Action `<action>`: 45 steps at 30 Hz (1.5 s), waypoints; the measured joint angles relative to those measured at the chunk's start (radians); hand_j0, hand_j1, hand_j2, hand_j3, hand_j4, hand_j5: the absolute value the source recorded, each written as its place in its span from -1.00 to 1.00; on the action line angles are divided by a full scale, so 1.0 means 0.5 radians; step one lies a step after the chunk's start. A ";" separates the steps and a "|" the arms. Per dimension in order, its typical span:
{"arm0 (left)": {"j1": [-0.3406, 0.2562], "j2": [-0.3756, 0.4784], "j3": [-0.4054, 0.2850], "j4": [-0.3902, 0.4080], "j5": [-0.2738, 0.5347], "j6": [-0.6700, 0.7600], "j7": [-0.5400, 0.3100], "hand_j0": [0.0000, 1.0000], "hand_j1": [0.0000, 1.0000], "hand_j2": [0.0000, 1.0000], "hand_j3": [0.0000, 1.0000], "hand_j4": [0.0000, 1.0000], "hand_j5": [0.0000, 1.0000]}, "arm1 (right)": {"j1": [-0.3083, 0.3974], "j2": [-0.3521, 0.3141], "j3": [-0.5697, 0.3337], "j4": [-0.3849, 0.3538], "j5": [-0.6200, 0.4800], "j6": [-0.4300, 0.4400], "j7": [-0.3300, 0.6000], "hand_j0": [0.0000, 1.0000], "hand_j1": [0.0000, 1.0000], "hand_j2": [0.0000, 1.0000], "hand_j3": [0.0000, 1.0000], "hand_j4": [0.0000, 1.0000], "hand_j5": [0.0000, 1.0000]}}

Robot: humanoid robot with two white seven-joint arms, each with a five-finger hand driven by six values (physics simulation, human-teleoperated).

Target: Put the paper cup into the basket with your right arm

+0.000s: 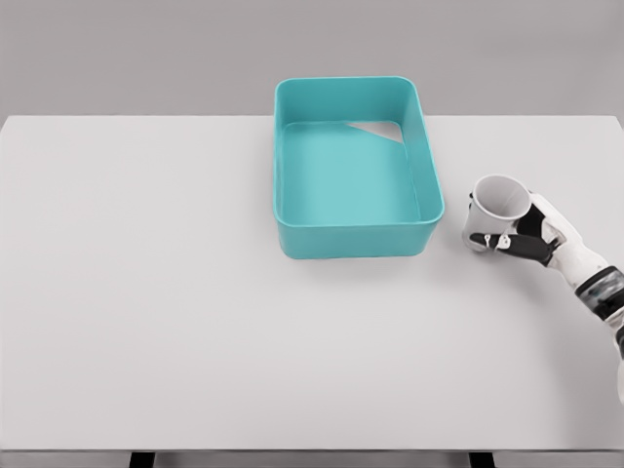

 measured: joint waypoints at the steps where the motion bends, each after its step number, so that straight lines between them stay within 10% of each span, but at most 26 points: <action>1: 0.000 0.000 0.000 0.000 0.000 0.000 0.000 1.00 1.00 1.00 1.00 1.00 1.00 | -0.015 -0.001 -0.002 -0.018 -0.001 0.006 0.000 0.14 0.14 0.14 0.14 0.14 0.14; 45: 0.000 0.000 0.000 0.000 0.000 0.000 0.000 1.00 1.00 1.00 1.00 1.00 1.00 | -0.436 0.079 -0.024 -0.297 0.264 0.013 0.001 0.14 0.14 0.14 0.14 0.14 0.14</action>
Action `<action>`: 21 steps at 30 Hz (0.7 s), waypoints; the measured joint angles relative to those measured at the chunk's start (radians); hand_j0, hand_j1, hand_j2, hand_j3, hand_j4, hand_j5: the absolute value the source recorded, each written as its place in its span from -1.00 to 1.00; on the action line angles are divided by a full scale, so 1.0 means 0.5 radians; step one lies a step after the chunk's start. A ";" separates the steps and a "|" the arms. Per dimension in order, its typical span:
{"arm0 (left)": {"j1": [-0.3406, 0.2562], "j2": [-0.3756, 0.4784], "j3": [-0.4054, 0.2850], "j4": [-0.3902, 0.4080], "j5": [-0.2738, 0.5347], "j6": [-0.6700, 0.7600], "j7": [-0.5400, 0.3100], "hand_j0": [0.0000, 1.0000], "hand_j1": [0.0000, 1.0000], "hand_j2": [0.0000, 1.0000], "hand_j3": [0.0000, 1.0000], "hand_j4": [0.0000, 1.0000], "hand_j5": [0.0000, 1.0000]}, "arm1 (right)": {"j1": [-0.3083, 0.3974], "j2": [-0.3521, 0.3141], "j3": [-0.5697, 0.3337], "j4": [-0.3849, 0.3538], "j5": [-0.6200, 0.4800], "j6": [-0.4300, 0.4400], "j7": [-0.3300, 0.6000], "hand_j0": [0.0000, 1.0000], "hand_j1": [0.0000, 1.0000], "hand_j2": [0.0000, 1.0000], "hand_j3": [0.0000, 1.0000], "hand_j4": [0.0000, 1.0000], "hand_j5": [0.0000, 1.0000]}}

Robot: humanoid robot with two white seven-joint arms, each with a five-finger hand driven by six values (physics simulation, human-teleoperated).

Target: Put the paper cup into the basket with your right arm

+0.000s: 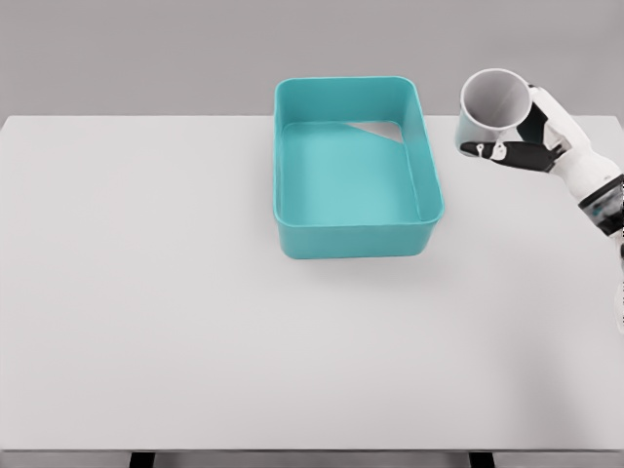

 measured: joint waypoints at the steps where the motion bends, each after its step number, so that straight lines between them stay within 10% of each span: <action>1: 0.000 0.000 0.000 0.000 0.000 0.000 0.000 1.00 1.00 1.00 1.00 1.00 1.00 | -0.009 0.009 0.001 -0.018 0.024 0.002 0.000 0.14 0.14 0.14 0.14 0.14 0.14; 21: 0.000 0.000 0.000 0.000 0.000 0.000 0.000 1.00 1.00 1.00 1.00 1.00 1.00 | -0.215 0.104 0.217 -0.095 0.372 0.005 0.000 0.13 0.13 0.13 0.13 0.13 0.13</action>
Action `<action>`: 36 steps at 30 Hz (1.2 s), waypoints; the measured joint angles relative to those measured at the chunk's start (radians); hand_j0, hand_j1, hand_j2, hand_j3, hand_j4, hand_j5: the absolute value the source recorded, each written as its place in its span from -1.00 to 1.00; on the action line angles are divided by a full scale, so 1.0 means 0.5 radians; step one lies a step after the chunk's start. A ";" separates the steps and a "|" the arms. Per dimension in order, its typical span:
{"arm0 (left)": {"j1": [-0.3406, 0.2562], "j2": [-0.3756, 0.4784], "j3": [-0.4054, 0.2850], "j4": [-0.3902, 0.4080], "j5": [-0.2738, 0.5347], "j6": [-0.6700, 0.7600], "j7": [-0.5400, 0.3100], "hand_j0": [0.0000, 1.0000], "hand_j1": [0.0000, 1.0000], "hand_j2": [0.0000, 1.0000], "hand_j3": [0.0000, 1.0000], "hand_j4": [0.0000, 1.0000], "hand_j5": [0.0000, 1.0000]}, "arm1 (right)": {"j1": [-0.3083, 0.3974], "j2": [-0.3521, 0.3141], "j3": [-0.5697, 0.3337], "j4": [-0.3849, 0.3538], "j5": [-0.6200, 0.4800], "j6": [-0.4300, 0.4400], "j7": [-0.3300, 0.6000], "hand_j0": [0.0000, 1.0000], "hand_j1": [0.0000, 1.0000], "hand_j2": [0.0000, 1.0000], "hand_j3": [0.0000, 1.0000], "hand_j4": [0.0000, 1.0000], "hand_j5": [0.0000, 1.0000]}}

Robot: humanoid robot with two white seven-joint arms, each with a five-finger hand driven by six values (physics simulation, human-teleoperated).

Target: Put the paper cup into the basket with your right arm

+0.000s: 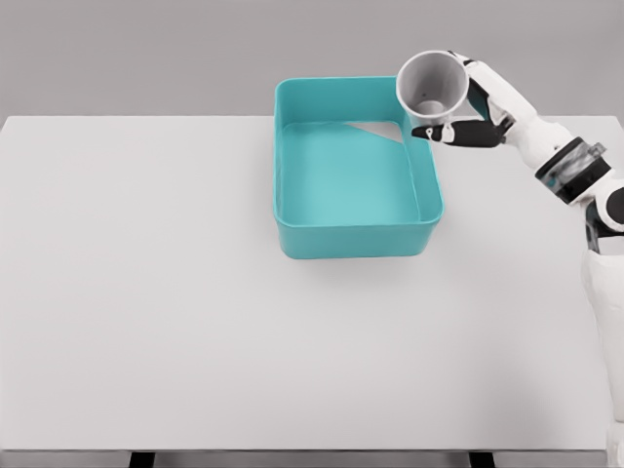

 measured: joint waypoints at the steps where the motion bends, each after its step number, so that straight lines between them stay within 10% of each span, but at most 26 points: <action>1: 0.000 0.000 0.000 0.000 0.000 0.000 0.000 1.00 1.00 1.00 1.00 1.00 1.00 | -0.006 0.001 0.010 0.000 0.012 0.000 0.000 0.13 0.13 0.13 0.13 0.13 0.13; 36: 0.000 0.000 0.001 0.000 0.000 0.000 0.000 1.00 1.00 1.00 1.00 1.00 1.00 | -0.325 -0.077 0.617 0.014 0.563 0.123 0.001 0.10 0.10 0.10 0.10 0.10 0.10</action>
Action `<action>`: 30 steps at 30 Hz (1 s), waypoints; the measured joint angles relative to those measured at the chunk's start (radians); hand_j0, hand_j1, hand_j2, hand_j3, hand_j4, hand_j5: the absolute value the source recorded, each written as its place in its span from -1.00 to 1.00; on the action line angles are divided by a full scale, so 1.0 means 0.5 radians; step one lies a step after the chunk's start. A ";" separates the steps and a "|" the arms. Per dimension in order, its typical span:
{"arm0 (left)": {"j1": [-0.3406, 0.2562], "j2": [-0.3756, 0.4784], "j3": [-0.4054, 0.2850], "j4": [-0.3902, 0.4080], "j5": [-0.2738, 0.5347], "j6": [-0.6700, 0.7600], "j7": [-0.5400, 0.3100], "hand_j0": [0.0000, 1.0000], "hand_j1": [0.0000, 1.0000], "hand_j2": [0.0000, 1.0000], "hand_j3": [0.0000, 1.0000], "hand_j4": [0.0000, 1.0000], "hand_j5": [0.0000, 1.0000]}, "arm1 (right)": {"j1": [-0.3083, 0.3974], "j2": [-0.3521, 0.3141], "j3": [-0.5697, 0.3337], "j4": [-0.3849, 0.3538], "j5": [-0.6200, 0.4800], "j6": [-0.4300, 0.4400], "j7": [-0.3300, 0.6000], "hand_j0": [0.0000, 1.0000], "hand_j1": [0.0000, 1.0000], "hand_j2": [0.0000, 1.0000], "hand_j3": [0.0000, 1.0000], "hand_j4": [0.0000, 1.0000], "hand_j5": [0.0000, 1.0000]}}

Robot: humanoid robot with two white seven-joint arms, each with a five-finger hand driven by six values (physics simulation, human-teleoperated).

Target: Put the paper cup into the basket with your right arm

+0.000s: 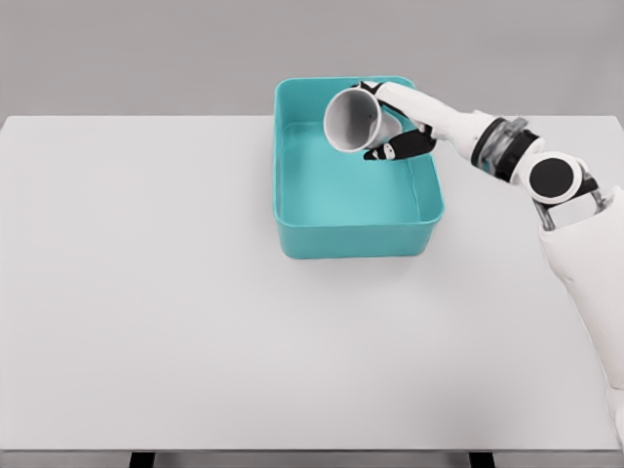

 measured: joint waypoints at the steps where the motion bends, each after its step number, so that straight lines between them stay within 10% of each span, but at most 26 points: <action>1: -0.006 0.000 0.000 0.000 0.000 0.000 0.000 1.00 1.00 1.00 1.00 1.00 1.00 | -0.006 -0.005 0.026 0.001 0.017 0.017 0.000 0.09 0.09 0.09 0.09 0.09 0.09; 24: 0.000 0.000 -0.001 0.000 0.000 0.000 0.000 1.00 1.00 1.00 1.00 1.00 1.00 | -0.107 -0.061 0.321 0.185 0.264 0.111 0.000 0.14 0.14 0.14 0.14 0.14 0.14; 28: 0.000 0.000 0.000 0.000 0.000 0.000 0.000 1.00 1.00 1.00 1.00 1.00 1.00 | -0.111 -0.059 0.342 0.208 0.280 0.115 0.000 0.92 0.92 0.92 0.92 0.92 0.92; 30: 0.000 0.000 0.000 0.000 0.000 0.000 0.000 1.00 1.00 1.00 1.00 1.00 1.00 | -0.111 -0.058 0.347 0.210 0.282 0.123 0.000 0.93 0.93 0.93 0.93 0.93 0.93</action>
